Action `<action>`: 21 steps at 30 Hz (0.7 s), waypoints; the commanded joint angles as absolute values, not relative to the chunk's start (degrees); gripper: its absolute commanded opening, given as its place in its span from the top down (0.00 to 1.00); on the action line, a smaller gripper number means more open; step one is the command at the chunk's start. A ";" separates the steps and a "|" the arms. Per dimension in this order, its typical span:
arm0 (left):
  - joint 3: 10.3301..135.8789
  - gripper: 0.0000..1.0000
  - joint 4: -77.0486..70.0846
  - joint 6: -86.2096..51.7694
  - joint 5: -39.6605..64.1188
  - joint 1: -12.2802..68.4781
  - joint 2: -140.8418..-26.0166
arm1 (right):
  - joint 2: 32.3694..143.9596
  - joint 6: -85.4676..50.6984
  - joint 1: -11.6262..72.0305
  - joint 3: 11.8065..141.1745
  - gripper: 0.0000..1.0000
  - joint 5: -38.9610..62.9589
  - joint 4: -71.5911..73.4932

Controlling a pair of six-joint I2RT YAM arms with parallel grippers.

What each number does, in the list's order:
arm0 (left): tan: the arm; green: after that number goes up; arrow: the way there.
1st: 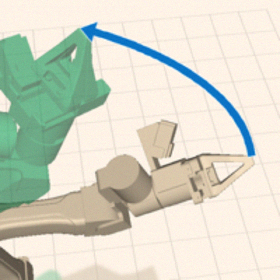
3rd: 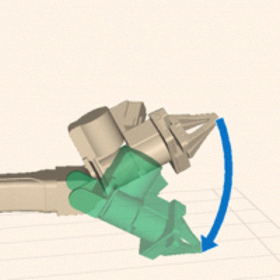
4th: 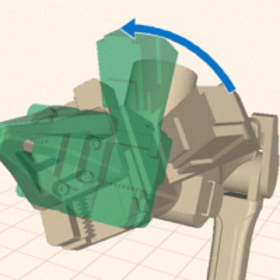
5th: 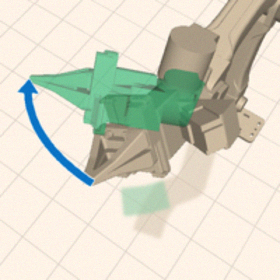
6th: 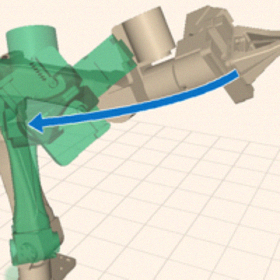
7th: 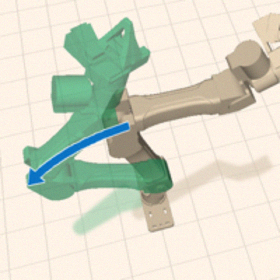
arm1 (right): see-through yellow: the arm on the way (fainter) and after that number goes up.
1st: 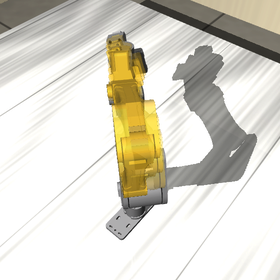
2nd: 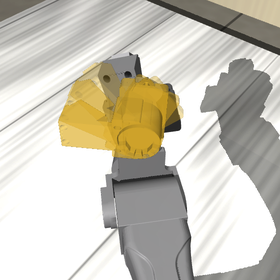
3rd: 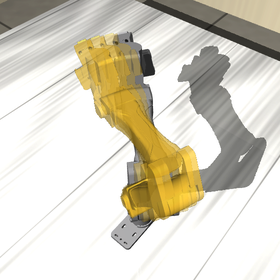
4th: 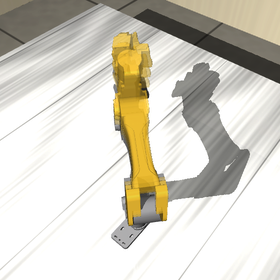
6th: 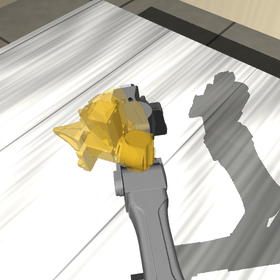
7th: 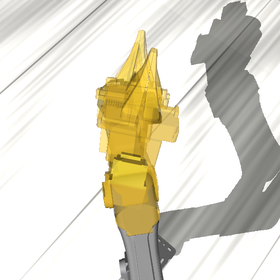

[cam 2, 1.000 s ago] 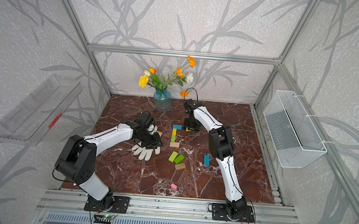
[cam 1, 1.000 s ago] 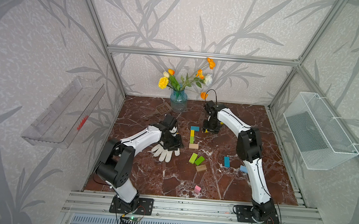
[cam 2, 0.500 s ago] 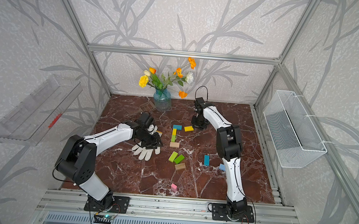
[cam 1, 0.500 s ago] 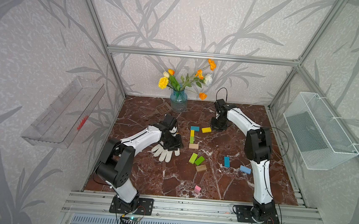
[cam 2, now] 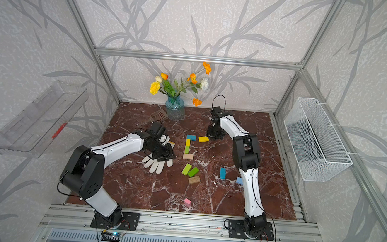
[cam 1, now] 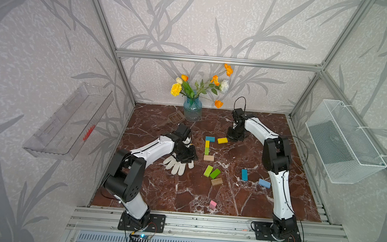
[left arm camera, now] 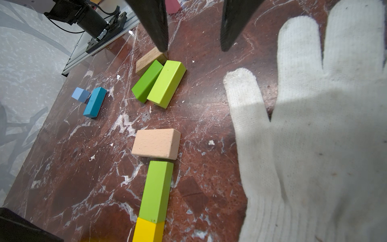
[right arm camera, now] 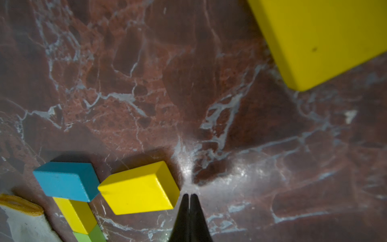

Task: Assemble the letter c with building blocks
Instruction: Assemble the building block at the center of the board.

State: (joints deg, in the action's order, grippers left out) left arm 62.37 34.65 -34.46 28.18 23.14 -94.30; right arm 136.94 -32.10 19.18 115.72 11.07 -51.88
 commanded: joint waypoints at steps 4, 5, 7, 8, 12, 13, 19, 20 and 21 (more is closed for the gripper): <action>63.05 0.57 34.98 -33.79 28.21 22.94 -95.30 | 138.94 -34.04 19.15 117.60 1.00 12.97 -50.83; 63.10 0.58 34.97 -33.84 28.28 22.94 -95.28 | 139.02 -34.23 19.16 117.49 1.00 13.21 -50.83; 63.11 0.58 34.93 -33.77 28.38 22.90 -95.36 | 138.93 -34.54 19.23 117.04 1.00 13.84 -50.33; 63.11 0.58 34.91 -33.77 28.34 22.94 -95.36 | 138.95 -34.63 19.33 116.94 1.00 13.73 -50.36; 63.20 0.58 34.84 -33.84 28.39 22.92 -95.62 | 138.95 -34.80 19.85 116.63 1.00 14.08 -50.27; 63.13 0.57 34.82 -33.88 28.39 22.93 -95.62 | 138.95 -34.88 20.02 116.63 1.00 14.11 -50.27; 62.94 0.57 34.72 -33.84 28.48 22.92 -95.32 | 138.60 -35.82 20.56 116.55 1.00 14.11 -50.28; 62.93 0.57 34.69 -33.85 28.48 22.85 -95.36 | 138.60 -35.92 20.71 116.55 1.00 14.07 -50.22; 62.93 0.57 34.71 -33.84 28.48 22.82 -95.36 | 138.56 -36.03 20.74 116.54 1.00 14.12 -50.21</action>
